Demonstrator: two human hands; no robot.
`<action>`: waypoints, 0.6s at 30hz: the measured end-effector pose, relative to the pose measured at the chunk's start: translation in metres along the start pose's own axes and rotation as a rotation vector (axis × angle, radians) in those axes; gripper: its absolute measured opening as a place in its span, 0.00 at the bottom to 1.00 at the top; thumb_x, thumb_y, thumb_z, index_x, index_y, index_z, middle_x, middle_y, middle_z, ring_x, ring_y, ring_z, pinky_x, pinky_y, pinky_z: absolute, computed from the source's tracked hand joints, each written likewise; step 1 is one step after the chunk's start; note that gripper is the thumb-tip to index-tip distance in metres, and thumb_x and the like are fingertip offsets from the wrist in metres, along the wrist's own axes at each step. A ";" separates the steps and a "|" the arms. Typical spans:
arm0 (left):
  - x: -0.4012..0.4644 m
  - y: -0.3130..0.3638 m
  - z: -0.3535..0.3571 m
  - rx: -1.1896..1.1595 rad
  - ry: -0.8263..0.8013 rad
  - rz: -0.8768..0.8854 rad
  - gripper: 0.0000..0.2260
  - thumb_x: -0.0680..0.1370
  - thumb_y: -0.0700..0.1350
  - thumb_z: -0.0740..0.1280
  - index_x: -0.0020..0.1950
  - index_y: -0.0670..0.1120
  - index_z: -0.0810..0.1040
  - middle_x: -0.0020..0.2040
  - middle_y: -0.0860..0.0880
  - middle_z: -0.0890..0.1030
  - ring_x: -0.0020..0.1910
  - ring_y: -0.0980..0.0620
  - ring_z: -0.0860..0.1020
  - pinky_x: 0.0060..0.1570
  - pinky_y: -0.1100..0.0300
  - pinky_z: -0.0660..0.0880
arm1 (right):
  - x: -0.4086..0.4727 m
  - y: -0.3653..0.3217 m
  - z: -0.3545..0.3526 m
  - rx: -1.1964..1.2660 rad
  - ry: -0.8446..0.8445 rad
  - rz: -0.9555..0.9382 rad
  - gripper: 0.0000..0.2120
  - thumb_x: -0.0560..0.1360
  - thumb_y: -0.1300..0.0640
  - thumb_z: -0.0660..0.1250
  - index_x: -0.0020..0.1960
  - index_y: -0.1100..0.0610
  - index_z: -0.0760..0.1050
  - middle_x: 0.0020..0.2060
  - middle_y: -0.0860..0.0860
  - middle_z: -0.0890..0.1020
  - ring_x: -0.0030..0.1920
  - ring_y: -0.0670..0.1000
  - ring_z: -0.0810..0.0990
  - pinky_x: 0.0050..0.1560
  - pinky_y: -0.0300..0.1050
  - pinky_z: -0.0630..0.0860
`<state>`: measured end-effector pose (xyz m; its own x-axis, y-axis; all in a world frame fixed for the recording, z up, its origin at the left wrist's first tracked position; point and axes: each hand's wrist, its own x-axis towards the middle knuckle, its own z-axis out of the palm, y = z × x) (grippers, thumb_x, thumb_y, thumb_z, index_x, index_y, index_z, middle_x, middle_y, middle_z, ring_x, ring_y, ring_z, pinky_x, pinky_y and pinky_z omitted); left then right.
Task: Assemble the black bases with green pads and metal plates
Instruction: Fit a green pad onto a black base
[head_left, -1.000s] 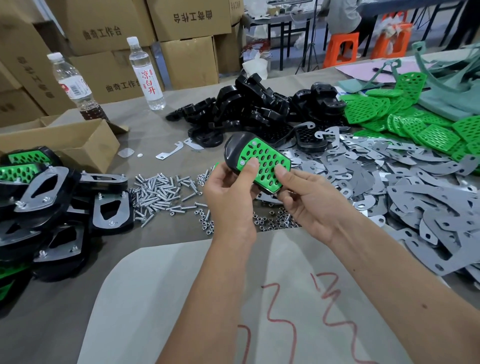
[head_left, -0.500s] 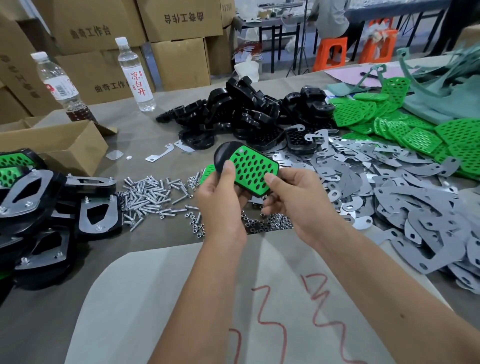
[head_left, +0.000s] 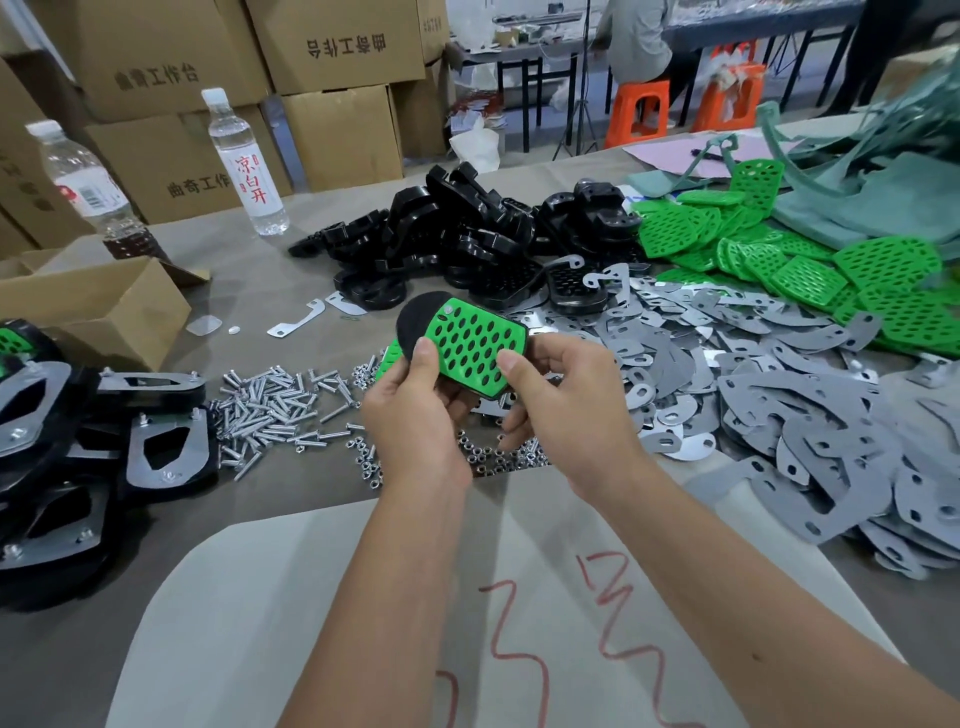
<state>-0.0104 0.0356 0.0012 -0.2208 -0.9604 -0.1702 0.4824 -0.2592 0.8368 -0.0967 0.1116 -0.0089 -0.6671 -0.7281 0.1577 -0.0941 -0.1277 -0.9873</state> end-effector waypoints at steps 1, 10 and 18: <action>0.001 0.001 -0.001 0.000 -0.003 0.017 0.08 0.84 0.40 0.66 0.47 0.42 0.83 0.38 0.47 0.87 0.39 0.51 0.87 0.35 0.58 0.82 | 0.000 -0.001 -0.002 0.025 -0.034 0.014 0.04 0.82 0.60 0.68 0.51 0.59 0.82 0.36 0.51 0.84 0.26 0.52 0.81 0.28 0.49 0.81; -0.001 -0.004 0.001 0.075 -0.101 0.088 0.11 0.86 0.39 0.61 0.49 0.40 0.81 0.39 0.48 0.87 0.42 0.50 0.87 0.41 0.56 0.84 | 0.005 -0.004 -0.009 0.119 -0.032 0.076 0.05 0.83 0.63 0.66 0.51 0.60 0.81 0.40 0.54 0.81 0.27 0.47 0.78 0.27 0.44 0.80; -0.020 -0.005 0.027 0.042 -0.092 -0.176 0.17 0.86 0.54 0.62 0.58 0.40 0.79 0.47 0.42 0.85 0.44 0.46 0.85 0.42 0.54 0.84 | 0.006 -0.011 -0.034 -0.448 0.052 -0.291 0.04 0.77 0.65 0.72 0.52 0.61 0.81 0.41 0.52 0.80 0.37 0.53 0.82 0.41 0.54 0.82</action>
<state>-0.0313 0.0591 0.0143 -0.3766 -0.8864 -0.2692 0.3941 -0.4163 0.8194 -0.1244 0.1314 0.0018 -0.6012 -0.6695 0.4362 -0.5793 -0.0108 -0.8150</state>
